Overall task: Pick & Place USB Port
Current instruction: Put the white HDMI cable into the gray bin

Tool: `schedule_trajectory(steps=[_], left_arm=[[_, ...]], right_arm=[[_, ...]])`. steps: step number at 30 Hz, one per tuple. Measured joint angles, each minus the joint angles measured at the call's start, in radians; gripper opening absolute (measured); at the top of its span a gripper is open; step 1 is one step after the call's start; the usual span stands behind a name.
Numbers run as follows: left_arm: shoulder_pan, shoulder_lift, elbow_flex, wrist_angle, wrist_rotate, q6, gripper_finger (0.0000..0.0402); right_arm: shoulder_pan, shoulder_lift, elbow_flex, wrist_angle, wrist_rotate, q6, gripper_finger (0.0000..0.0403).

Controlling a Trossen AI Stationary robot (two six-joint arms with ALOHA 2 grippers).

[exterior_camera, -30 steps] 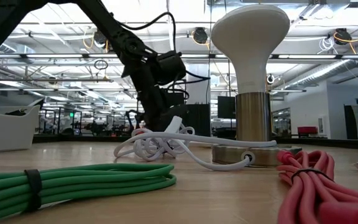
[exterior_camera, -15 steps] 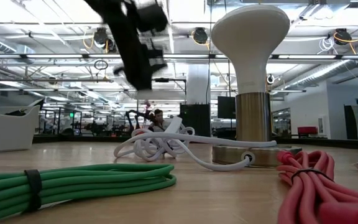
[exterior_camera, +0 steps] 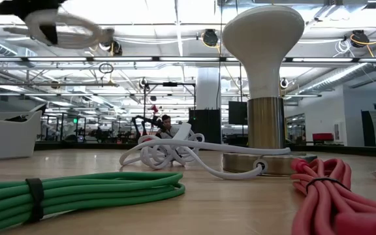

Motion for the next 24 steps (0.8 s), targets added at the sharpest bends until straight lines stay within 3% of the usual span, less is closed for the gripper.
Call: schedule_trajectory(steps=[2,7,14,20,24], left_arm=[[-0.090,-0.031,-0.033,0.029,0.053,-0.077,0.0034],[-0.290,0.017,-0.140,0.002,0.075,-0.334,0.0034],[-0.552,0.157,-0.240,0.024,0.168,-0.698,0.0034],[-0.761,0.282,-0.237,-0.008,-0.036,-1.112,0.0034],[-0.746,0.372,-0.252,-0.004,-0.138,-1.178,0.0034]], right_arm=[[-0.013,0.000,0.000,0.005,-0.006,-0.003,0.0000],[-0.025,0.000,0.000,0.030,-0.056,-0.036,0.0000],[-0.035,0.000,0.000,0.044,-0.047,-0.016,0.0000],[-0.075,0.000,0.000,0.047,-0.022,0.081,0.0000],[-0.106,0.005,-0.003,0.064,0.042,0.211,0.0000]])
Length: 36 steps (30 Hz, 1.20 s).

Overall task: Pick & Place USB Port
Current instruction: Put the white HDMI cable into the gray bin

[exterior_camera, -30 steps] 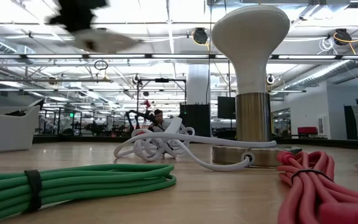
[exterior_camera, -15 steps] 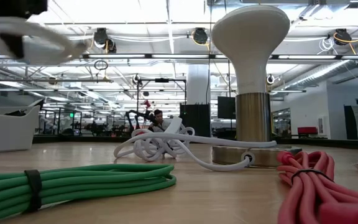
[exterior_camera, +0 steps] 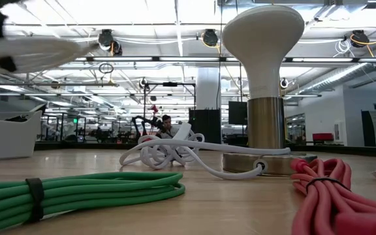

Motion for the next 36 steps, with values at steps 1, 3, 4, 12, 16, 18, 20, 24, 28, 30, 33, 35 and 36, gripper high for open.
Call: schedule_trajectory(steps=[1,3,4,12,16,18,20,24,28,30,33,35,36], left_arm=[[0.022,0.026,0.000,-0.001,-0.023,0.001,0.0034],[0.062,0.073,0.013,-0.001,-0.101,0.006,0.0034],[0.076,0.089,0.023,0.000,-0.165,0.010,0.0034],[0.218,0.137,0.099,-0.002,-0.671,0.092,0.0034],[0.288,0.138,0.171,0.006,-0.892,0.217,0.0034],[0.318,0.138,0.218,0.035,-0.938,0.311,0.0034],[0.340,0.137,0.261,0.099,-0.942,0.446,0.0034],[0.367,0.137,0.332,0.247,-0.942,0.736,0.0034],[0.390,0.137,0.388,0.448,-0.941,1.043,0.0034],[0.413,0.137,0.393,0.599,-0.933,1.241,0.0034],[0.452,0.138,0.393,0.716,-0.923,1.426,0.0034],[0.465,0.137,0.393,0.707,-0.927,1.453,0.0034],[0.471,0.137,0.393,0.699,-0.927,1.454,0.0034]], right_arm=[[-0.011,0.003,-0.011,0.029,0.031,0.022,0.0000],[-0.044,0.004,-0.051,0.105,0.038,0.041,0.0000],[-0.069,0.005,-0.071,0.160,0.037,0.040,0.0000],[-0.281,0.005,-0.207,0.796,-0.121,-0.321,0.0000],[-0.328,0.005,-0.299,1.455,-0.455,-0.786,0.0000],[-0.343,0.021,-0.338,1.780,-0.700,-0.920,0.0000],[-0.348,0.037,-0.357,1.968,-0.770,-0.996,0.0000],[-0.366,0.031,-0.346,1.989,-0.769,-1.119,0.0005],[-0.416,0.034,-0.308,1.806,-0.852,-0.955,0.0035],[-0.446,0.045,-0.284,1.758,-0.935,-0.857,0.0062],[-0.467,0.084,-0.251,1.760,-0.991,-0.799,0.0111],[-0.464,0.107,-0.229,1.759,-1.001,-0.799,0.0147],[-0.458,0.117,-0.220,1.761,-1.001,-0.800,0.0164]])
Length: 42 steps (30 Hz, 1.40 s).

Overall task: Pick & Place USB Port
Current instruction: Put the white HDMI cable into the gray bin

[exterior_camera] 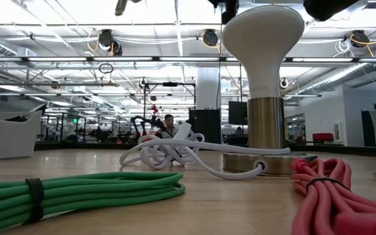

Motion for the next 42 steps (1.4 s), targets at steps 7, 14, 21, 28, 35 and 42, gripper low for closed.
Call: schedule_trajectory(steps=[7,14,21,28,35,42], left_arm=[[0.028,-0.001,0.000,-0.068,-0.008,0.006,0.0034],[0.018,-0.001,0.000,-0.061,-0.011,-0.002,0.0034],[-0.023,-0.004,0.000,-0.071,-0.019,0.010,0.0034],[-0.086,-0.058,-0.001,-0.074,-0.019,0.037,0.0034],[-0.125,-0.054,-0.001,-0.042,-0.021,0.070,0.0034],[-0.116,-0.009,0.000,-0.027,-0.017,0.070,0.0034]], right_arm=[[0.022,0.022,0.023,0.000,-0.156,-0.006,0.0264],[0.044,0.019,0.023,0.032,-0.142,-0.075,0.0312],[0.037,0.018,0.024,-0.014,-0.126,-0.079,0.0316],[0.033,0.018,0.024,-0.032,-0.053,-0.090,0.0315],[0.004,0.018,0.024,-0.020,-0.061,-0.070,0.0314],[-0.008,0.018,0.024,0.007,-0.111,-0.038,0.0314]])
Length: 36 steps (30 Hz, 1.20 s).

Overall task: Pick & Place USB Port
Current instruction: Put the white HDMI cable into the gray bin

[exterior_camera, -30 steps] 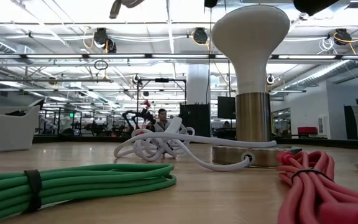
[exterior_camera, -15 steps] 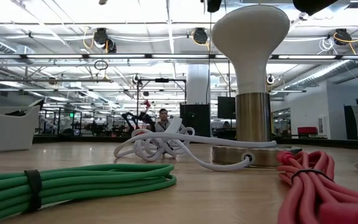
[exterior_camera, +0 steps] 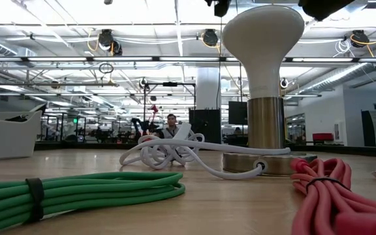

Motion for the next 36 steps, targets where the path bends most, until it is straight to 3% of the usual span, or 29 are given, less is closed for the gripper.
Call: schedule_trajectory(steps=[7,11,15,20,22,30,36], left_arm=[[0.000,0.003,0.000,0.089,0.000,0.044,0.0034],[-0.003,0.003,0.000,0.170,-0.005,0.128,0.0034],[-0.016,0.003,0.000,0.222,-0.008,0.166,0.0034],[-0.040,0.002,0.000,0.223,0.014,0.156,0.0034],[-0.054,0.000,-0.001,0.221,0.065,0.145,0.0038],[-0.165,0.003,-0.081,0.157,0.162,0.068,0.0076],[-0.218,0.001,-0.083,0.073,0.151,0.041,0.0078]], right_arm=[[0.005,0.000,0.000,0.008,-0.002,-0.012,0.0309],[0.000,0.000,0.000,0.010,-0.004,-0.019,0.0277],[0.000,0.000,0.000,0.011,-0.014,-0.036,0.0197],[0.005,0.000,-0.001,0.006,-0.022,-0.097,0.0036],[0.013,-0.020,-0.002,-0.031,-0.008,-0.110,0.0025],[-0.008,-0.274,0.076,-0.733,-0.026,-0.009,0.0010],[-0.051,-0.372,0.348,-1.451,-0.173,0.131,0.0010]])
